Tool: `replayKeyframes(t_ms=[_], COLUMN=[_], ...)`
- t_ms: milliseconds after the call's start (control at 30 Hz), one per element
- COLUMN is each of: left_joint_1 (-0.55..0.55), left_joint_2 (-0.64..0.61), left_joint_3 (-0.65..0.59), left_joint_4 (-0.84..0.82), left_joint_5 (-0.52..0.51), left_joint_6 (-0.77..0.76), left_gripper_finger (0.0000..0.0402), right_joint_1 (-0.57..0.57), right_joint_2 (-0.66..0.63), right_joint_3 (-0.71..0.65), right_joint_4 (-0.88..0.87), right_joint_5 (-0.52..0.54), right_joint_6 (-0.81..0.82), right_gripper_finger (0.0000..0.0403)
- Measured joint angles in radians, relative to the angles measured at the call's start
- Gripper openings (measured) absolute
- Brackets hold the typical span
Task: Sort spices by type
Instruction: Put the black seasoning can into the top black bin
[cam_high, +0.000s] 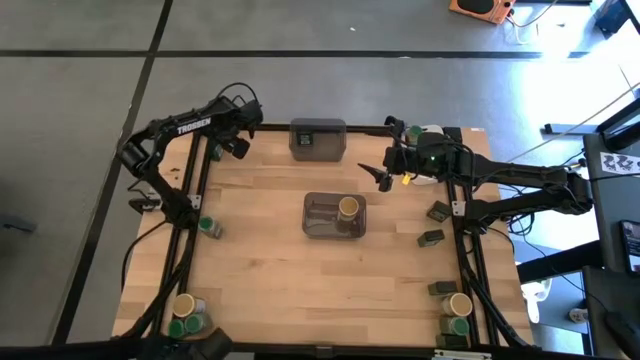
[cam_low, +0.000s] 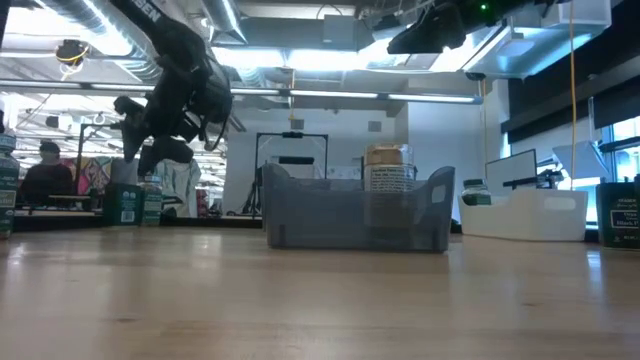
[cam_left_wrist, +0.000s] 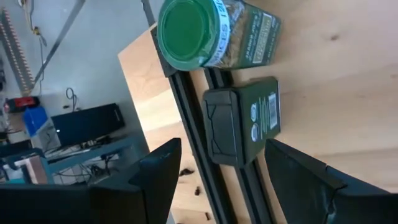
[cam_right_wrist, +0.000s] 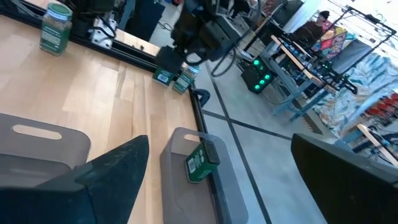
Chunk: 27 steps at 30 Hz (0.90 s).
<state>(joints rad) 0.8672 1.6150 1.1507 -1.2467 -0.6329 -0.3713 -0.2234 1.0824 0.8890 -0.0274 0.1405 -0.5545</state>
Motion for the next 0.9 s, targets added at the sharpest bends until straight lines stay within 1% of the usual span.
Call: replayKeyframes(t_ms=[200, 433, 567, 700, 900], left_joint_1=[0.039, 0.040, 0.047, 0.052, 0.052], left_joint_2=[0.026, 0.069, 0.106, 0.150, 0.211], left_joint_3=[0.000, 0.000, 0.000, 0.000, 0.000], left_joint_4=[0.037, 0.035, 0.032, 0.032, 0.032], left_joint_5=[-0.005, -0.018, -0.023, -0.054, -0.056], left_joint_6=[0.015, 0.010, 0.006, -0.013, -0.018], left_gripper_finger=[0.0230, 0.0230, 0.0230, 0.0230, 0.0230], right_joint_1=[0.000, 0.000, 0.000, 0.000, 0.000], right_joint_2=[0.000, 0.000, 0.000, 0.000, 0.000], right_joint_3=[0.000, 0.000, 0.000, 0.000, 0.000], right_joint_4=[0.000, 0.001, 0.002, 0.002, 0.002], right_joint_5=[-0.002, -0.002, -0.003, -0.003, -0.003], right_joint_6=[0.000, 0.000, 0.000, 0.000, 0.000], right_gripper_finger=[0.0390, 0.0390, 0.0390, 0.0390, 0.0390])
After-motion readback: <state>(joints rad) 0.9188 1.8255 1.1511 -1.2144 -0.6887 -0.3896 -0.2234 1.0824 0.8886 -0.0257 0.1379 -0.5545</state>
